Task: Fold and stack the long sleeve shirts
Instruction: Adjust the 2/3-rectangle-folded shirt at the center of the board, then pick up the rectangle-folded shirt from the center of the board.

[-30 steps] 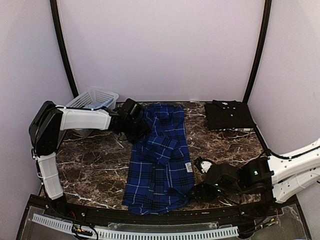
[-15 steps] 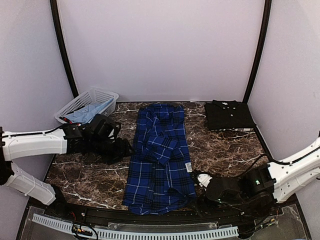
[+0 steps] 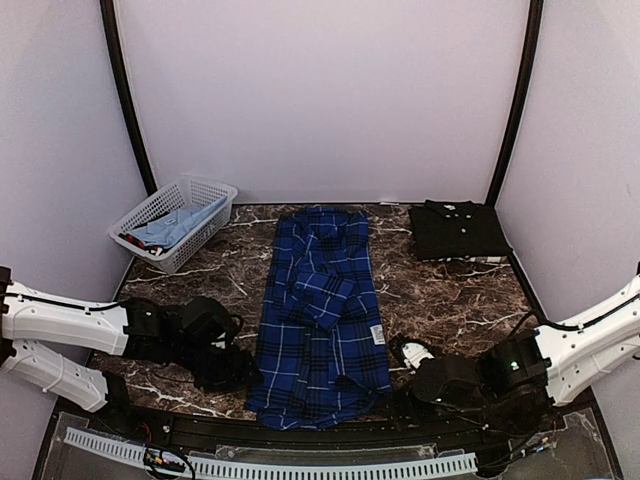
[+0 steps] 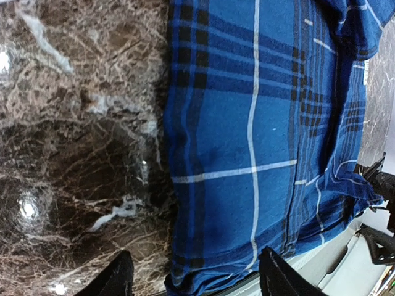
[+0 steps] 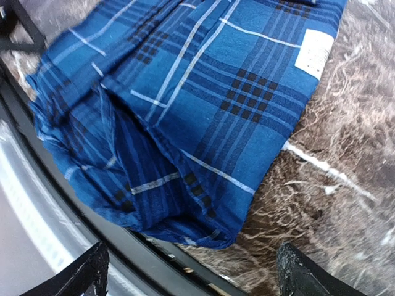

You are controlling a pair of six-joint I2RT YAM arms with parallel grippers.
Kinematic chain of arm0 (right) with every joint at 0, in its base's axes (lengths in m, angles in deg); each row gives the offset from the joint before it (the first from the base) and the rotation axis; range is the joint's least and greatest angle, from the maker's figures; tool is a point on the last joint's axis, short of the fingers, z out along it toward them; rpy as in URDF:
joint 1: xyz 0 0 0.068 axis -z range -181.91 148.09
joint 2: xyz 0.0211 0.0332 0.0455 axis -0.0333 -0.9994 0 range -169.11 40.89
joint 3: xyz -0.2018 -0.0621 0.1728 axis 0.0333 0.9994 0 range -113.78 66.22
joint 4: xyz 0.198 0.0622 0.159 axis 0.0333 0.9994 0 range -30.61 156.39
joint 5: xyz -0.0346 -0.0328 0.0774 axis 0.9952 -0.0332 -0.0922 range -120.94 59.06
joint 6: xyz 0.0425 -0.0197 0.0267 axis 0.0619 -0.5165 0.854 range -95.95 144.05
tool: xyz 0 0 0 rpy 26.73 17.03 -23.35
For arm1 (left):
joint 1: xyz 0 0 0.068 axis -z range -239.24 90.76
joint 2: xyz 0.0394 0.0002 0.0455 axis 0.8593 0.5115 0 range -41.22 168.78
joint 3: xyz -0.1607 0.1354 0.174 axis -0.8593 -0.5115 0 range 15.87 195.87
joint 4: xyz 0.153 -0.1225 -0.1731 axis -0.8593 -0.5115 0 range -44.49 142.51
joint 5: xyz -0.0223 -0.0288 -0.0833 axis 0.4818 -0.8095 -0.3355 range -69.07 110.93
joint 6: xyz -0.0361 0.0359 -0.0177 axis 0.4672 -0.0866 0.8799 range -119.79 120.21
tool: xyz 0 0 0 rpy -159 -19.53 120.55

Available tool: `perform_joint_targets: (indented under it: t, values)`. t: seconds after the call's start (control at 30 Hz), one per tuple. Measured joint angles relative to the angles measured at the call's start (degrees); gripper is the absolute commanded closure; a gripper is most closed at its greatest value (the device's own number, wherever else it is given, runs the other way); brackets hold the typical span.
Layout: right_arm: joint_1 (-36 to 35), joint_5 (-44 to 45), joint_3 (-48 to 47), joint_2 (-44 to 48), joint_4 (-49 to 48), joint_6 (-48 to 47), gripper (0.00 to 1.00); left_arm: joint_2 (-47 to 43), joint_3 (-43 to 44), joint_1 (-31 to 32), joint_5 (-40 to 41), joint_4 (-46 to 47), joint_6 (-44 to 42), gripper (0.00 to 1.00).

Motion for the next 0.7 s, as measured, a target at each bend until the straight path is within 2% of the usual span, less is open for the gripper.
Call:
perform_joint_targets:
  t: [0.17,0.27,0.5,0.7]
  values:
    - [4.72,-6.99,4.79,10.1,-3.63,9.03,0.13,-0.02,-2.86,1.38,-2.51,2.67,2.21,0.37]
    - [7.37,-11.82,8.31,13.14,-5.81,14.12,0.17,0.0,-3.91,1.86,-3.82,4.17,2.97,0.42]
    - [12.15,-20.85,13.46,14.05,-11.65,22.93,0.28,1.09,-5.88,1.92,-6.71,9.2,4.87,0.5]
    - [15.19,-24.37,18.36,14.43,-17.75,29.22,0.3,2.56,-6.08,1.92,-8.13,11.32,5.53,0.57]
